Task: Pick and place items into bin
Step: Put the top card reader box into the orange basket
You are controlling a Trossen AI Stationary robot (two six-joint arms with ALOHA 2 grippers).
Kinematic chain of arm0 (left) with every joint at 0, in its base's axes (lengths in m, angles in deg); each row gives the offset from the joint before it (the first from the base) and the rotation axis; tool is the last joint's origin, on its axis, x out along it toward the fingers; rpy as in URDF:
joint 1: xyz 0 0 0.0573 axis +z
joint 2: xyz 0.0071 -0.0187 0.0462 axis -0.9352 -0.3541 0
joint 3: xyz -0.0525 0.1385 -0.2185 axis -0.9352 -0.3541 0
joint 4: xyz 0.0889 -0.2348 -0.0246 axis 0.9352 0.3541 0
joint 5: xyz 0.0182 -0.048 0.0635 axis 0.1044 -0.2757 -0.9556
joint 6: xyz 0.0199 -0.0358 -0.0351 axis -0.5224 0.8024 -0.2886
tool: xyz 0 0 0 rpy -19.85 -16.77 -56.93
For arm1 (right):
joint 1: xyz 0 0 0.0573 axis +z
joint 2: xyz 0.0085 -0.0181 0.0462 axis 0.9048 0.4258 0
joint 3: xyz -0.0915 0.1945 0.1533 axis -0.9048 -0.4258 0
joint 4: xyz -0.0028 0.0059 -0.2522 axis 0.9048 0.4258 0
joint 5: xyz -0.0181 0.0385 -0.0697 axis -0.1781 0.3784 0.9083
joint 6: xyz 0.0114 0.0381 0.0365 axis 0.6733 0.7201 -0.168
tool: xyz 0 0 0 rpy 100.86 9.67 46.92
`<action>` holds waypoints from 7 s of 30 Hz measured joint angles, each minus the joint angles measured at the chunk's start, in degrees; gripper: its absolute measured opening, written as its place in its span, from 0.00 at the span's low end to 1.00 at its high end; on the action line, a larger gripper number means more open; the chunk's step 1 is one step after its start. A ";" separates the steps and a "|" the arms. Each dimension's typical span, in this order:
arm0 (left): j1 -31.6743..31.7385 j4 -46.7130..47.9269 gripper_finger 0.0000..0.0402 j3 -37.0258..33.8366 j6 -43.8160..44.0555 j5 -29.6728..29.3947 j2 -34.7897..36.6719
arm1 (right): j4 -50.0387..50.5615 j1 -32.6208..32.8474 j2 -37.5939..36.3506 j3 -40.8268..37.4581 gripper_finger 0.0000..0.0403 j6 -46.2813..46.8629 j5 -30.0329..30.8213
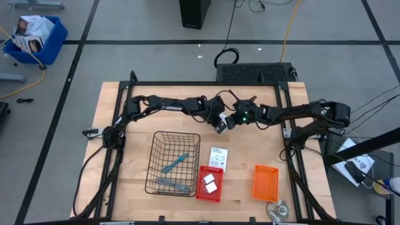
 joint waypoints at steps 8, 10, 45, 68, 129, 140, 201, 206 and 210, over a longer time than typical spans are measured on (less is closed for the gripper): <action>-1.29 11.14 0.03 0.09 -1.35 -8.73 2.85 | 6.19 -1.16 -1.08 -0.02 0.00 1.01 5.06; -0.78 12.21 0.02 0.09 -0.33 -8.80 2.85 | 7.95 -1.54 -1.04 -0.04 0.00 1.87 6.74; -5.02 12.42 0.03 0.34 0.97 -11.31 1.87 | -0.18 -4.90 12.33 -0.02 0.00 1.80 -0.74; -7.46 12.16 0.01 0.26 2.48 -8.00 1.65 | -0.84 -4.72 12.48 -0.13 0.00 1.69 -5.75; -7.12 15.96 0.05 0.28 -18.70 -5.53 1.04 | -19.49 -6.18 12.55 -0.24 0.00 -1.73 -41.33; -7.15 18.95 0.02 0.28 -17.43 -5.37 1.35 | -19.54 -6.19 12.53 -0.24 0.00 -2.09 -41.22; -4.24 -41.46 0.08 -59.66 -13.85 -2.25 67.41 | 15.42 7.15 -11.21 11.26 0.14 -10.21 2.06; -4.24 -46.28 0.08 -64.97 -12.24 -4.35 70.60 | 13.70 9.28 -10.70 12.14 0.28 -9.94 2.54; -4.24 -48.80 0.08 -66.92 -10.79 -4.99 70.79 | 6.12 9.60 -10.66 11.57 0.45 -12.20 2.19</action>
